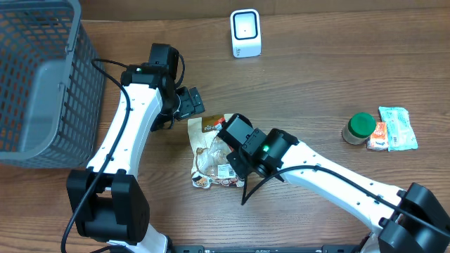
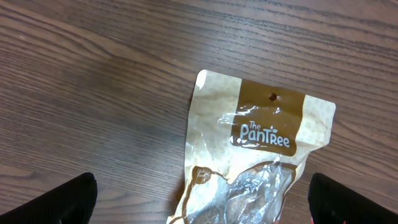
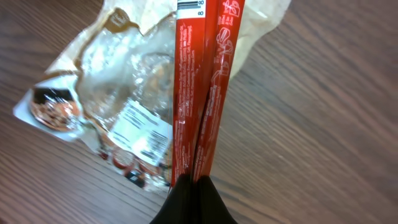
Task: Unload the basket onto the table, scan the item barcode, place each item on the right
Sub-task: 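Lift the red stick snack right off the snack bag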
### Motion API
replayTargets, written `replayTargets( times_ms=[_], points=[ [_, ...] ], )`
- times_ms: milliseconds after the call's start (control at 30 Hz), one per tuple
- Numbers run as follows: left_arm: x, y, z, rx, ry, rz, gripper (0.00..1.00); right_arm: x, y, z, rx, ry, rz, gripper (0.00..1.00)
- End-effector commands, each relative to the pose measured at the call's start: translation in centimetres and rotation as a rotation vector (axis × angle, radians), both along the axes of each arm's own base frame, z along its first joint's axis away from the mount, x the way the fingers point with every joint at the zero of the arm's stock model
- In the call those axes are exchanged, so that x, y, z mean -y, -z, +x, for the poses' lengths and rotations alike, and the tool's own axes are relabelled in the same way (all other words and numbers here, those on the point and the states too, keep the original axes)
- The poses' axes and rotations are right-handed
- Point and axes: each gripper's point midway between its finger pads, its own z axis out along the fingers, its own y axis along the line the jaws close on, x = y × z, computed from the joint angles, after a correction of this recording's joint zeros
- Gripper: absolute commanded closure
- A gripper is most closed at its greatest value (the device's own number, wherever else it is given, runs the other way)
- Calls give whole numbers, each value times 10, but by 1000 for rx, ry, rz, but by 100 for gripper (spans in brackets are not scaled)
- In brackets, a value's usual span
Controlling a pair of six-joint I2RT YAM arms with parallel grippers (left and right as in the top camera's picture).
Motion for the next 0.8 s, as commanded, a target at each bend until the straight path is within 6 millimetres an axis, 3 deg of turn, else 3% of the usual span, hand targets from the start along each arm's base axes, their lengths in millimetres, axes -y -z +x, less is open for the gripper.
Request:
replayTargets(
  times_ms=[0,200,433,600,767],
  points=[
    [2,-14,5,43,-3,-10,0,8,-28,4,109,-104,-18,96],
    [2,-14,5,43,-3,-10,0,26,-54,-12,136,-208,-38,96],
    [2,-14,5,43,-3,-10,0,47,-96,-45,153,-384,30,97],
    [2,-14,5,43,-3,-10,0,57,-127,-46,200,-358,141,96],
    [2,-14,5,43,-3,-10,0,69,-138,-39,203,-306,202,96]
  ],
)
